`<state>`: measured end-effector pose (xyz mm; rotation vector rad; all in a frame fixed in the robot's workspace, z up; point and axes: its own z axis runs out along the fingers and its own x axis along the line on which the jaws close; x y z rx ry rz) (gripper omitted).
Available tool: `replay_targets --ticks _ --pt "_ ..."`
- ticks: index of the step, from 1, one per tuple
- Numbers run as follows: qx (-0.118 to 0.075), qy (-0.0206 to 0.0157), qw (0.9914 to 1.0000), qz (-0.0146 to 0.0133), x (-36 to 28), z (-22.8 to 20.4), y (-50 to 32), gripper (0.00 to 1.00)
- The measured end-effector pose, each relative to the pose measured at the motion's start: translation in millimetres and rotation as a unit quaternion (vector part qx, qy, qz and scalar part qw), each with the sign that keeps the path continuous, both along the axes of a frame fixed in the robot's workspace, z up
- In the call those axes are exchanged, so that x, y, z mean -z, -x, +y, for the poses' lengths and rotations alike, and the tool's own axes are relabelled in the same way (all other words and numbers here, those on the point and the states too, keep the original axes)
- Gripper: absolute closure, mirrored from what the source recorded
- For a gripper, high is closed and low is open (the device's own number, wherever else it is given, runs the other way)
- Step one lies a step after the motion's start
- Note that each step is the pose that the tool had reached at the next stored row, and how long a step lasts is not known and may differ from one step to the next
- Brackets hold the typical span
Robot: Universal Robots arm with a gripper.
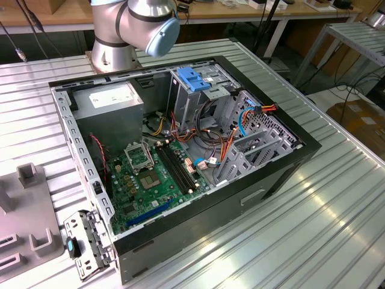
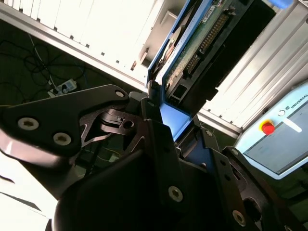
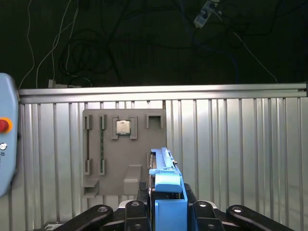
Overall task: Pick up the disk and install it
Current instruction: 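Pick up the disk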
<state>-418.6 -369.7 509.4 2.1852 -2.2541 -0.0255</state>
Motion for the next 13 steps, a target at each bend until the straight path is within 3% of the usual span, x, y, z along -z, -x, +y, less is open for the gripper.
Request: replay_targets --ticks 13 --pt "0.000 0.0000 1.00000 0.0000 0.0 0.0 -8.4 0.63"
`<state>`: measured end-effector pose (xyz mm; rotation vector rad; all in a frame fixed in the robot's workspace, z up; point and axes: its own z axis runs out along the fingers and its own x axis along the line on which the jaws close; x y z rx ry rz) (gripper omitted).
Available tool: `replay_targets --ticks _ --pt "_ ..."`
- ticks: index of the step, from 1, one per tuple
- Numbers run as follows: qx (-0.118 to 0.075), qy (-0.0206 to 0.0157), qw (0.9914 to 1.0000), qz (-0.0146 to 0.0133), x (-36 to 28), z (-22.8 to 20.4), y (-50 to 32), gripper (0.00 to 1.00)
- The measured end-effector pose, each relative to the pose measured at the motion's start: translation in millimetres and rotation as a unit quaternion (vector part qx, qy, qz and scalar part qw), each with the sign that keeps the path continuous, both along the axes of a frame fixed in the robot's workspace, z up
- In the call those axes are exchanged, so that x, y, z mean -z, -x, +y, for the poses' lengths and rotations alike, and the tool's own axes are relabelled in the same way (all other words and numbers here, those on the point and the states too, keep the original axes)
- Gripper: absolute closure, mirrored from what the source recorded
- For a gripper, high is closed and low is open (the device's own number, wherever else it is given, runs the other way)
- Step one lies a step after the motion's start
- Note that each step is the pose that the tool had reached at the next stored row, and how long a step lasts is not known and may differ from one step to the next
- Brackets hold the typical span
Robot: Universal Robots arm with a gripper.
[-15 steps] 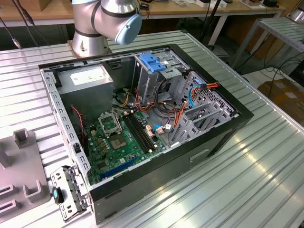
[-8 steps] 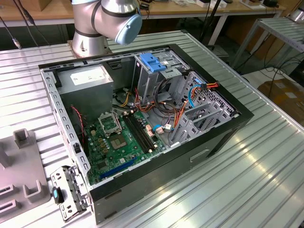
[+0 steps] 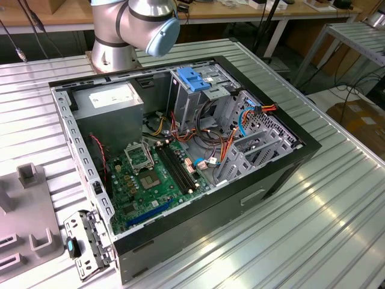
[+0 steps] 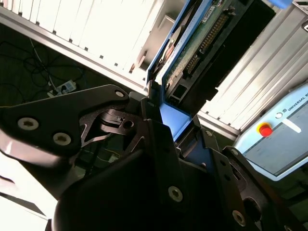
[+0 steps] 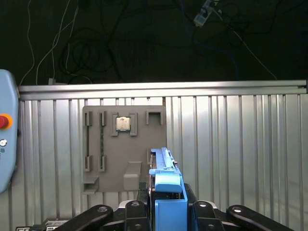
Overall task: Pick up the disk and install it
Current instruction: 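Pick up the disk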
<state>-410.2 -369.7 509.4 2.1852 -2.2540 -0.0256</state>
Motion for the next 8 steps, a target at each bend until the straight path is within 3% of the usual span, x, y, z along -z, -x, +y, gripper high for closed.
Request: replay_targets --ticks 8 --pt "0.000 0.0000 1.00000 0.0000 0.0 0.0 -6.0 0.63"
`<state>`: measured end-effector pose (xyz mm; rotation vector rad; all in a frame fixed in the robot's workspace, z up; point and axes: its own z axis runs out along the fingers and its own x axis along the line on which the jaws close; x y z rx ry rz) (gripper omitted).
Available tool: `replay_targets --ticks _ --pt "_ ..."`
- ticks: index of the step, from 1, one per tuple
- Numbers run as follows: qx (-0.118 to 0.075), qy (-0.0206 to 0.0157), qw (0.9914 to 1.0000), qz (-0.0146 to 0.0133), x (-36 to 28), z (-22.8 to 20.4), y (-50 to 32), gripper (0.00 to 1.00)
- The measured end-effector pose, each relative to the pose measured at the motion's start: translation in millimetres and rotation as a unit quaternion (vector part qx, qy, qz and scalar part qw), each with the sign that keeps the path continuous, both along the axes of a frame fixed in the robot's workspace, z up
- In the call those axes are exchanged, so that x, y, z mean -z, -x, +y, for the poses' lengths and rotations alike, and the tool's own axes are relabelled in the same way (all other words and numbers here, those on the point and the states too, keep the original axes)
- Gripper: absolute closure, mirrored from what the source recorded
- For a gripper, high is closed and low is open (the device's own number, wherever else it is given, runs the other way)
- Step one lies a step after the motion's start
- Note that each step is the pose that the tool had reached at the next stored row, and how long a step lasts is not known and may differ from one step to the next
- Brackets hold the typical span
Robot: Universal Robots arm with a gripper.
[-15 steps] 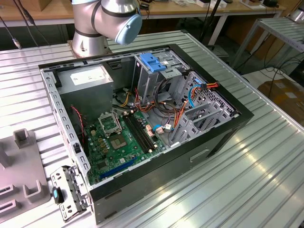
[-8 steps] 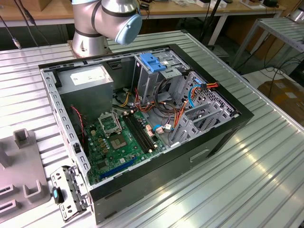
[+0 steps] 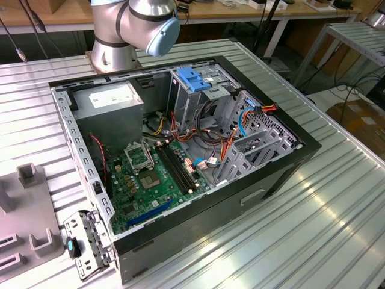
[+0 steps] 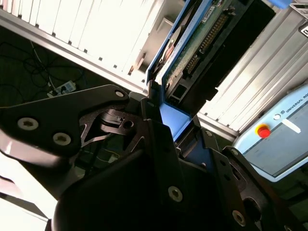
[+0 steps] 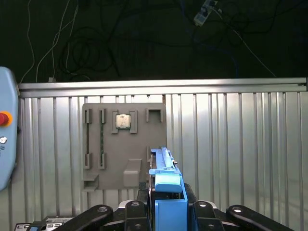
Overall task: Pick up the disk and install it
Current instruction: 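Pick up the disk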
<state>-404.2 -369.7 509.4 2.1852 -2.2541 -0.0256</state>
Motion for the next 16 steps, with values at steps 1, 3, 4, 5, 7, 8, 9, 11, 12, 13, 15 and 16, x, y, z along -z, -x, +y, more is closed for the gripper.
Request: replay_targets --ticks 1,3,4,5,7,8,9,11,12,13,15,16 --pt "0.000 0.0000 1.00000 0.0000 0.0 0.0 -0.6 0.63" --pt "0.000 0.0000 1.00000 0.0000 0.0 -0.1 -2.3 0.63" --pt "0.000 0.0000 1.00000 0.0000 0.0 -0.1 -3.1 0.63" --pt "0.000 0.0000 1.00000 0.0000 0.0 -0.1 -3.8 0.63" --pt "0.000 0.0000 1.00000 0.0000 0.0 -0.1 -5.4 0.63" --pt "0.000 0.0000 1.00000 0.0000 0.0 -0.1 -6.1 0.63" --pt "0.000 0.0000 1.00000 0.0000 0.0 -0.1 -6.9 0.63" --pt "0.000 0.0000 1.00000 0.0000 0.0 -0.1 -9.3 0.63" --pt "0.000 0.0000 1.00000 0.0001 0.0 -0.1 -10.1 0.63" --pt "0.000 0.0000 1.00000 0.0001 0.0 -0.1 -10.8 0.63" --pt "0.000 0.0000 1.00000 0.0001 0.0 -0.1 -12.5 0.63" --pt "0.000 0.0000 1.00000 0.0000 0.0 -0.1 -13.1 0.63"
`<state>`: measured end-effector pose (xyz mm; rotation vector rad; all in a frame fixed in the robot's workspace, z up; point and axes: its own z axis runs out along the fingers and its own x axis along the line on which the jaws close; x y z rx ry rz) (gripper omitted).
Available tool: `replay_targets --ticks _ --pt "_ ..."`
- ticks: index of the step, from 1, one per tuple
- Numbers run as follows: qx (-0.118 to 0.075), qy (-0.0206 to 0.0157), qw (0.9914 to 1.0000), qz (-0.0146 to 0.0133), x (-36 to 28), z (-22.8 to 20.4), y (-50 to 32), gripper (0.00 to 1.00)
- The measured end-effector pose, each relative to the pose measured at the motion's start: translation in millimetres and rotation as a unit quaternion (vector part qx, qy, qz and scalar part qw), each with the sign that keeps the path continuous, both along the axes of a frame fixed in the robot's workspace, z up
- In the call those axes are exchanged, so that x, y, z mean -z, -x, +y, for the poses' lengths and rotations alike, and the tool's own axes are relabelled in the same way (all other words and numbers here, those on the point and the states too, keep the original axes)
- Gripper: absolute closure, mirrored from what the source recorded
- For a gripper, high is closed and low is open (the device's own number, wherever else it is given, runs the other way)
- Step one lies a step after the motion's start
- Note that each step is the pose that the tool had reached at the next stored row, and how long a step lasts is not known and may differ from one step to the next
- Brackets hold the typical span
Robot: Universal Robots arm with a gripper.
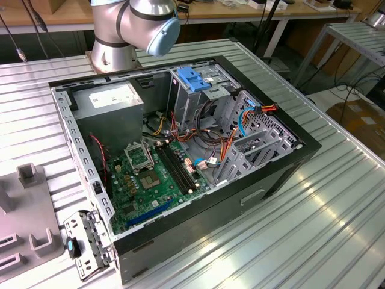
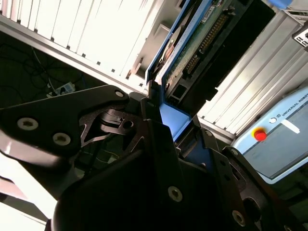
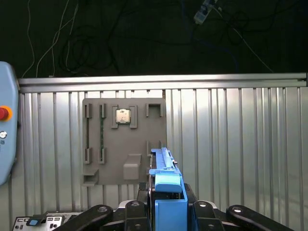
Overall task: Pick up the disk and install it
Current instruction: 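Pick up the disk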
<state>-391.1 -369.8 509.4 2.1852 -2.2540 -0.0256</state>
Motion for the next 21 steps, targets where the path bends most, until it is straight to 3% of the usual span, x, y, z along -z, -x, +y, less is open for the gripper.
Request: replay_targets --ticks 12,21 --pt "0.000 0.0000 1.00000 0.0000 0.0 -0.1 -9.7 0.63" --pt "0.000 0.0000 1.00000 0.0002 0.0 -0.5 -23.4 0.63"
